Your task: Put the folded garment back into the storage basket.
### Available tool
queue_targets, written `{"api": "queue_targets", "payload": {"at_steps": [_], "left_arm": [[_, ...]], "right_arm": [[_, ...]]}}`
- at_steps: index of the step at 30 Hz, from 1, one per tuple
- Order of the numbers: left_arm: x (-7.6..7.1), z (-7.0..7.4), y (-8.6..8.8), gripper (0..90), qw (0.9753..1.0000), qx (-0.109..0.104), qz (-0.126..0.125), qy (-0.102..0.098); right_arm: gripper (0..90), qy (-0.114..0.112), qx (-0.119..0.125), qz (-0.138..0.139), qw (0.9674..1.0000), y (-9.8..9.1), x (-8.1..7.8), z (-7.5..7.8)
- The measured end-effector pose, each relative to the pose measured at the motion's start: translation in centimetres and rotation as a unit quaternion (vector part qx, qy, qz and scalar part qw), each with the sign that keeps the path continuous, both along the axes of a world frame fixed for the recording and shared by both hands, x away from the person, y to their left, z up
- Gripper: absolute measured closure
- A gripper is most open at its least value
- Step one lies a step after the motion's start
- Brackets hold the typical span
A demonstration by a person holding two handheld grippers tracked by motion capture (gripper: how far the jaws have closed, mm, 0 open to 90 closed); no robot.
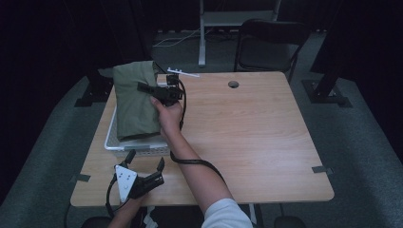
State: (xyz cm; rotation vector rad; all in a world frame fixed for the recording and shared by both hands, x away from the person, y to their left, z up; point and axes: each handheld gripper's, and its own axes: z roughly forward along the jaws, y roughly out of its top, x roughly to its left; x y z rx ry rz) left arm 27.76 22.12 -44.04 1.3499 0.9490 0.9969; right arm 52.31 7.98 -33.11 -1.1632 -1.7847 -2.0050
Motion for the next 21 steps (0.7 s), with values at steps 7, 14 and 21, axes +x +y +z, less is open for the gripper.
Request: {"api": "queue_targets", "payload": {"at_steps": [7, 14, 21], "left_arm": [[0.0, 0.0, 0.0, 2.7, 1.0000, 0.000, 0.000, 0.000], [0.0, 0.0, 0.0, 2.7, 1.0000, 0.000, 0.000, 0.000], [0.0, 0.0, 0.0, 2.7, 1.0000, 0.000, 0.000, 0.000]], "right_arm": [[64.4, 0.015, -0.012, -0.005, 0.9998, 0.3, 0.3, -1.1], [64.4, 0.028, -0.025, -0.007, 0.9993, 0.6, 0.7, -2.1], [64.3, 0.045, -0.038, -0.007, 0.9983, 0.9, 0.8, -3.1]]}}
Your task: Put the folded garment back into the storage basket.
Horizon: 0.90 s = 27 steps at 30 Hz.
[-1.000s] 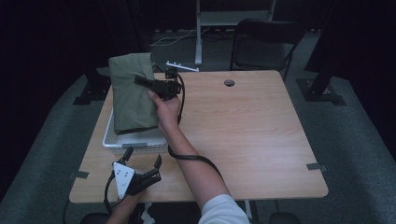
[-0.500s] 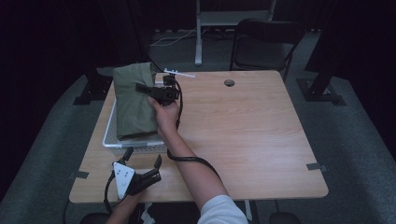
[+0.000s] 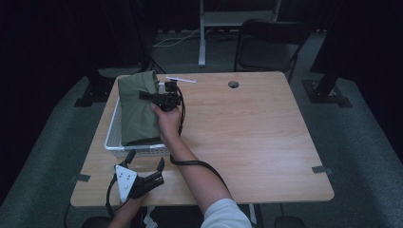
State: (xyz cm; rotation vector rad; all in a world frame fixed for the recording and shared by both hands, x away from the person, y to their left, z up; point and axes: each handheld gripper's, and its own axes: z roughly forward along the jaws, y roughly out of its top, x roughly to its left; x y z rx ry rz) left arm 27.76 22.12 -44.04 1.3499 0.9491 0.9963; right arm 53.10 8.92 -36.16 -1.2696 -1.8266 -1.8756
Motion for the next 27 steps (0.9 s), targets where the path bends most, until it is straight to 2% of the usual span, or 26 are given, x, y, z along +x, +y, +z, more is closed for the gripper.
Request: {"api": "queue_targets", "payload": {"at_steps": [4, 5, 6, 11, 14, 16, 18, 19, 23, 25, 27], "left_arm": [[0.0, 0.0, 0.0, 2.7, 1.0000, 0.000, 0.000, 0.000], [0.0, 0.0, 0.0, 2.7, 1.0000, 0.000, 0.000, 0.000], [0.0, 0.0, 0.0, 2.7, 1.0000, 0.000, 0.000, 0.000], [0.0, 0.0, 0.0, 2.7, 1.0000, 0.000, 0.000, 0.000], [0.0, 0.0, 0.0, 2.7, 1.0000, 0.000, 0.000, 0.000], [0.0, 0.0, 0.0, 2.7, 1.0000, 0.000, 0.000, 0.000], [0.0, 0.0, 0.0, 2.7, 1.0000, 0.000, 0.000, 0.000], [0.0, 0.0, 0.0, 2.7, 1.0000, 0.000, 0.000, 0.000], [0.0, 0.0, 0.0, 2.7, 1.0000, 0.000, 0.000, 0.000], [0.0, 0.0, 0.0, 2.7, 1.0000, 0.000, -0.002, 0.000], [0.0, 0.0, 0.0, 2.7, 1.0000, 0.000, -0.006, 0.001]], "right_arm": [[64.2, -0.005, -0.022, -0.002, 0.9997, 0.2, -0.1, 0.2], [64.2, -0.003, -0.040, 0.000, 0.9992, 0.4, -0.1, 0.3], [64.2, -0.003, -0.040, 0.000, 0.9992, 0.4, -0.1, 0.3], [63.6, -0.007, -0.090, 0.011, 0.9959, 0.7, -0.1, 0.5], [62.9, 0.002, -0.111, 0.023, 0.9936, 0.9, 0.1, 0.3], [62.5, 0.017, -0.116, 0.032, 0.9926, 1.0, 0.3, 0.1], [61.0, 0.016, -0.124, 0.037, 0.9914, 1.1, 0.4, 0.0], [60.1, 0.021, -0.121, 0.041, 0.9916, 1.1, 0.5, 0.0], [53.5, 0.022, -0.142, 0.046, 0.9886, 1.4, 0.5, 0.1], [47.3, 0.024, -0.154, 0.048, 0.9867, 1.4, 0.6, 0.1], [43.4, 0.030, -0.145, 0.047, 0.9878, 1.3, 0.7, 0.1]]}}
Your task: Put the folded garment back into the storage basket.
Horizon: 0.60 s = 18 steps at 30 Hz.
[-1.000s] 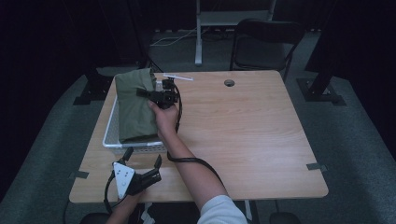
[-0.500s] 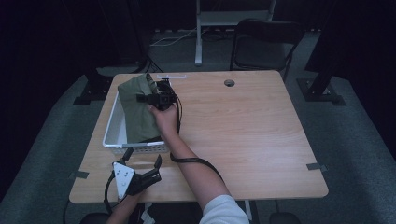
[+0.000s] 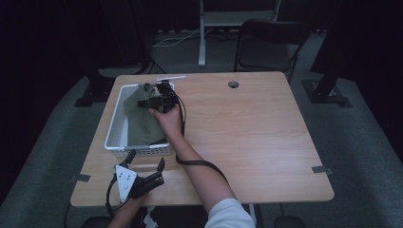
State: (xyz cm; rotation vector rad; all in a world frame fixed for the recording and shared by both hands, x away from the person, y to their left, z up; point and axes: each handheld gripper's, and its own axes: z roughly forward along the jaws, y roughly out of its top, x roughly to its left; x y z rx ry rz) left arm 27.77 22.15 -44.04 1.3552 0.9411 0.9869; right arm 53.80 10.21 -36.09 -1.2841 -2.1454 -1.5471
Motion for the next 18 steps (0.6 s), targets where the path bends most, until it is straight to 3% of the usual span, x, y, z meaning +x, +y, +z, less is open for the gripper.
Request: {"api": "queue_targets", "payload": {"at_steps": [2, 8, 14, 18], "left_arm": [[0.00, 0.00, 0.00, 2.7, 1.0000, 0.000, 0.000, 0.000], [0.01, 0.00, -0.01, 2.7, 1.0000, 0.000, 0.000, 0.000], [0.02, 0.01, -0.01, 2.7, 1.0000, 0.000, 0.000, 0.001], [0.01, 0.00, -0.02, 2.7, 1.0000, 0.000, 0.000, 0.001]], "right_arm": [[35.9, 0.008, -0.009, 0.004, 0.9999, 0.09, 0.13, 0.00], [24.8, 0.010, -0.042, -0.001, 0.9991, 0.26, 0.00, -0.03], [17.5, -0.007, -0.068, 0.030, 0.9972, 0.65, -0.34, 0.21], [9.3, -0.021, -0.093, 0.052, 0.9941, 0.73, -0.73, 0.21]]}}
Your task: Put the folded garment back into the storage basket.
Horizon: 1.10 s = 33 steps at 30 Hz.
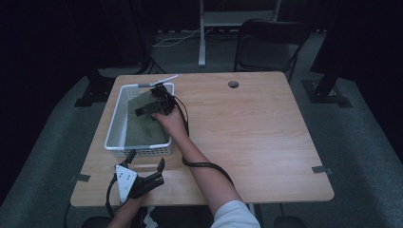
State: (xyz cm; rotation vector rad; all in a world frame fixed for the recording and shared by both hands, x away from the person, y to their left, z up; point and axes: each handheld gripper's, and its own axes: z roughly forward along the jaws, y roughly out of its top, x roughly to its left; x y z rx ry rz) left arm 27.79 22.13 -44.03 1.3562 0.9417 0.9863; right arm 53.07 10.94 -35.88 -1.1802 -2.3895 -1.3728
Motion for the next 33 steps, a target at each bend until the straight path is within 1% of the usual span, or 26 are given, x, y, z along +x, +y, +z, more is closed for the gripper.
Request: {"api": "queue_targets", "payload": {"at_steps": [3, 4, 5, 6, 8, 10, 11, 13, 15, 16, 18, 20, 21, 22, 23, 25, 26, 27, 28, 29, 30, 31, 32, 33], "left_arm": [[0.0, 0.0, 0.0, 2.7, 1.0000, 0.000, 0.000, 0.000], [0.0, 0.0, 0.0, 2.7, 1.0000, 0.001, 0.000, 0.000], [0.0, 0.0, 0.0, 2.7, 1.0000, 0.001, 0.000, 0.000], [0.0, 0.0, 0.0, 2.7, 1.0000, 0.001, 0.000, 0.000], [0.0, 0.0, 0.0, 2.7, 1.0000, 0.001, 0.000, 0.000], [0.0, 0.0, 0.0, 2.7, 1.0000, 0.001, 0.000, 0.000], [0.0, 0.0, 0.0, 2.7, 1.0000, 0.000, 0.000, 0.000], [0.0, 0.0, 0.0, 2.7, 1.0000, 0.001, 0.000, 0.000], [0.0, 0.0, 0.0, 2.7, 1.0000, 0.001, 0.000, 0.001], [0.0, 0.0, 0.0, 2.7, 1.0000, 0.001, 0.000, 0.000], [0.0, 0.0, 0.0, 2.7, 1.0000, 0.001, 0.000, 0.000], [0.0, 0.0, 0.0, 2.7, 1.0000, 0.001, 0.000, 0.000], [0.0, 0.0, 0.0, 2.7, 1.0000, 0.001, 0.000, 0.000], [0.0, 0.0, 0.0, 2.7, 1.0000, 0.001, 0.000, 0.000], [0.0, 0.0, 0.0, 2.7, 1.0000, 0.001, 0.000, 0.000], [0.0, 0.0, 0.0, 2.7, 1.0000, 0.000, 0.000, 0.000], [0.0, 0.0, 0.0, 2.7, 1.0000, 0.000, 0.000, 0.000], [0.0, 0.0, 0.0, 2.7, 1.0000, 0.000, 0.000, 0.000], [0.0, 0.0, 0.0, 2.7, 1.0000, 0.000, 0.000, 0.000], [0.0, 0.0, 0.0, 2.7, 1.0000, 0.000, 0.000, 0.000], [0.0, 0.0, 0.0, 2.7, 1.0000, 0.000, 0.000, 0.000], [0.0, 0.0, 0.0, 2.7, 1.0000, 0.000, 0.000, 0.000], [0.0, 0.0, 0.0, 2.7, 1.0000, 0.000, 0.000, 0.000], [0.0, 0.0, 0.0, 2.7, 1.0000, 0.000, 0.000, 0.000]], "right_arm": [[9.2, -0.015, -0.026, 0.006, 0.9995, 0.1, -0.3, -0.1], [8.4, -0.016, -0.029, 0.009, 0.9994, 0.1, -0.3, -0.2], [2.3, -0.014, -0.025, 0.015, 0.9995, 0.0, -0.4, -0.3], [1.9, -0.017, -0.025, 0.024, 0.9993, 0.0, -0.5, -0.3], [2.0, -0.024, -0.037, 0.027, 0.9987, 0.0, -0.6, -0.5], [1.8, -0.029, -0.039, 0.022, 0.9985, -0.2, -0.8, -0.5], [1.0, -0.034, -0.039, 0.021, 0.9984, -0.4, -0.8, -0.5], [0.6, -0.043, -0.035, 0.010, 0.9984, -0.7, -1.1, -0.3], [0.6, -0.048, -0.028, 0.009, 0.9984, -1.0, -1.3, 0.0], [0.6, -0.054, -0.029, 0.004, 0.9981, -1.1, -1.4, 0.0], [0.6, -0.058, -0.031, 0.004, 0.9978, -1.2, -1.5, 0.1], [0.6, -0.057, -0.028, 0.005, 0.9979, -1.3, -1.7, 0.1], [0.6, -0.063, -0.027, 0.002, 0.9977, -1.4, -1.8, 0.1], [0.6, -0.068, -0.027, -0.007, 0.9973, -1.5, -2.0, 0.1], [0.6, -0.077, -0.024, -0.011, 0.9967, -1.6, -2.1, 0.2], [0.6, -0.080, -0.024, -0.015, 0.9964, -1.8, -2.2, 0.3], [0.6, -0.086, -0.022, -0.018, 0.9959, -1.9, -2.3, 0.4], [0.6, -0.087, -0.018, -0.017, 0.9959, -2.0, -2.4, 0.5], [0.6, -0.098, -0.006, -0.019, 0.9949, -2.3, -2.7, 0.8], [0.6, -0.101, -0.001, -0.017, 0.9947, -2.4, -2.8, 0.9], [0.6, -0.101, -0.001, -0.017, 0.9947, -2.4, -2.8, 0.9], [0.7, -0.108, 0.004, -0.016, 0.9941, -2.5, -2.9, 1.1], [0.6, -0.113, 0.005, -0.013, 0.9935, -2.5, -3.1, 1.3], [0.6, -0.119, 0.001, -0.015, 0.9928, -2.5, -3.3, 1.3]]}}
